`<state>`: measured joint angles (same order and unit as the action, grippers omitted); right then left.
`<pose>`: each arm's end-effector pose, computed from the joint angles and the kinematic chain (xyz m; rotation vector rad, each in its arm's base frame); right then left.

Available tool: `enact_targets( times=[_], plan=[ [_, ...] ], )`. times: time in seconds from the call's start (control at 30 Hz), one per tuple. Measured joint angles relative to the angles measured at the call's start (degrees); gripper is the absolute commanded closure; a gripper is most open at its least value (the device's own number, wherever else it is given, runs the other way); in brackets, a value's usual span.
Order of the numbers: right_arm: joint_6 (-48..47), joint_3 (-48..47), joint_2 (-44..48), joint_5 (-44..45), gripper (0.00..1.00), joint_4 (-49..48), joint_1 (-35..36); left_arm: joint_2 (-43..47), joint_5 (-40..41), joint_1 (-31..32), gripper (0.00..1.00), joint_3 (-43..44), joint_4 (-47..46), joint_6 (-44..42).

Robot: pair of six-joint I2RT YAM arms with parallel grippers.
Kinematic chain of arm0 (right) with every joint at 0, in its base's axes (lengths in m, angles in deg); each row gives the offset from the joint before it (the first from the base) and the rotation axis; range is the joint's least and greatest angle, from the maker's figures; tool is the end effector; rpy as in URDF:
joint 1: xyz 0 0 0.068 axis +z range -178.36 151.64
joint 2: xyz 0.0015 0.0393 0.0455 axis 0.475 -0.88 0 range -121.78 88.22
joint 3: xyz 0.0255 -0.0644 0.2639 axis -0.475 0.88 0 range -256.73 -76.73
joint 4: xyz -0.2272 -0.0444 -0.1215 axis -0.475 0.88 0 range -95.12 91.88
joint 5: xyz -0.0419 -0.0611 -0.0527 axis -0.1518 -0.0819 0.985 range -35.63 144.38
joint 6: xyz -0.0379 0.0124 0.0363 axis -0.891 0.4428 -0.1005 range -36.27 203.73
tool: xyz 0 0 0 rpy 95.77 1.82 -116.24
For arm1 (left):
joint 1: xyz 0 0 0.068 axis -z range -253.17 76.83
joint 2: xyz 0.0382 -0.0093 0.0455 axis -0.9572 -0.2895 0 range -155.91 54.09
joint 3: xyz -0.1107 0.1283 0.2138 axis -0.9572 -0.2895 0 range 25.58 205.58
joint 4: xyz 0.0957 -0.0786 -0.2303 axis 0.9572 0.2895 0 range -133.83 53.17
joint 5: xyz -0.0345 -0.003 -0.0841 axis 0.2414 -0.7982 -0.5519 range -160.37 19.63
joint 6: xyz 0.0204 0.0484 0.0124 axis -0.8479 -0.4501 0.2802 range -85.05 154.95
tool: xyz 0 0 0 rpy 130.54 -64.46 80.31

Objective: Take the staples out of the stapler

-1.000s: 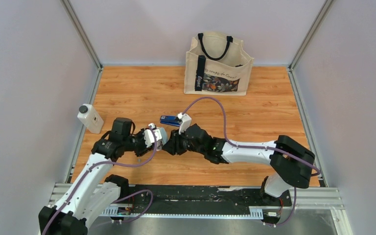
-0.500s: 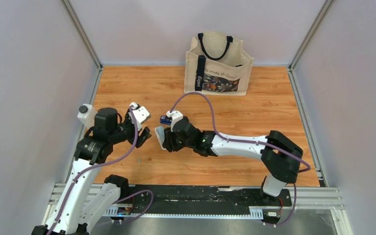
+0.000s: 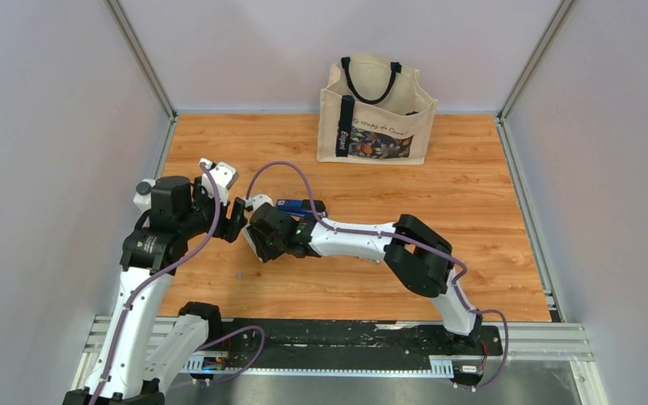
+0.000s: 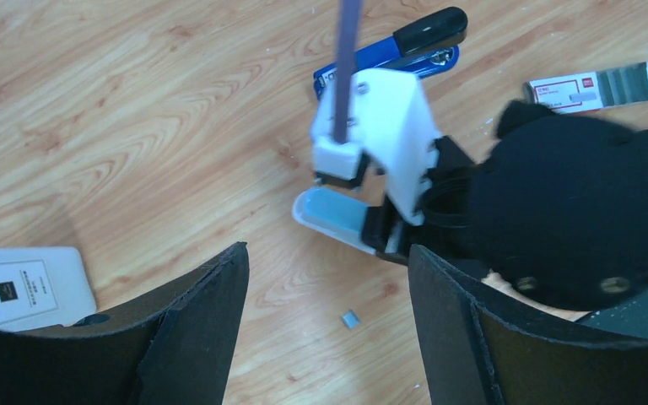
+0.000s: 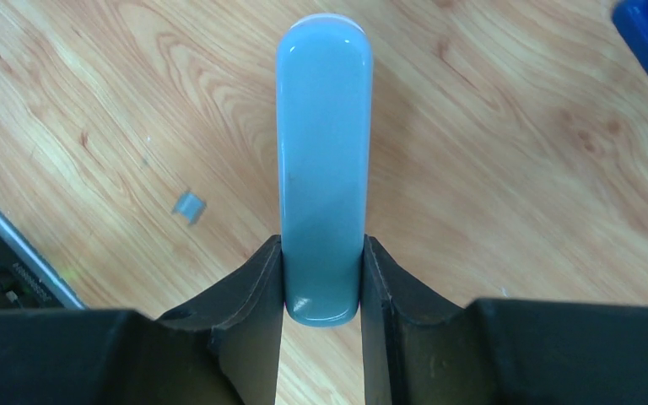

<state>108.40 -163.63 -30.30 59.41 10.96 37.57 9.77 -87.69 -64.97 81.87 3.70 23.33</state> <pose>0.1904 0.4186 0.1871 -0.8393 2.3499 0.6090 0.1432 -0.0313 0.3445 0.5404 2.1062 -0.2969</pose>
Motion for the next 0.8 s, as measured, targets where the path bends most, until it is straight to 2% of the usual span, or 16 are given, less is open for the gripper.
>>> enact_targets(
  times=[0.2, 0.27, 0.4, 0.43, 0.5, 0.53, 0.63, 0.73, 0.8],
  plan=[
    [-0.9, -10.4, -7.1, 0.6, 1.0, 6.6, 0.5, 0.9, 2.2, -0.6, 0.21, 0.5, 0.8, 1.1],
    [-1.0, -12.3, -8.2, 0.6, 0.97, 8.3, 0.5, 1.7, 3.1, -0.9, 0.21, 0.5, 0.8, 1.1],
    [-1.2, -16.9, -10.9, 0.7, 0.82, 12.2, 0.5, 3.0, 4.7, -1.2, 0.21, 1.7, 1.0, 1.2],
    [-1.3, -17.7, -11.6, 0.7, 0.73, 12.6, 0.5, 3.1, 4.3, -1.2, 0.21, 2.2, 0.8, 1.5],
    [-1.5, -18.4, -12.5, 1.0, 0.67, 12.6, 0.6, 3.6, 3.7, -0.9, 0.2, 2.8, 0.4, 2.4],
    [-1.6, -18.5, -12.5, 1.0, 0.58, 12.7, 0.7, 3.8, 3.7, -0.9, 0.2, 2.8, 0.3, 3.0],
    [-1.7, -18.5, -12.5, 1.1, 0.44, 12.2, 0.7, 4.0, 4.0, -1.4, 0.2, 2.8, 0.3, 4.7],
    [-1.8, -17.3, -12.5, 1.4, 0.33, 12.0, 0.7, 3.8, 4.2, -2.2, 0.2, 2.8, 0.3, 5.9],
    [-2.0, -15.3, -11.8, 1.8, 0.32, 10.9, 0.8, 3.6, 4.2, -3.0, 0.2, 2.8, 0.2, 6.4]
  ],
)
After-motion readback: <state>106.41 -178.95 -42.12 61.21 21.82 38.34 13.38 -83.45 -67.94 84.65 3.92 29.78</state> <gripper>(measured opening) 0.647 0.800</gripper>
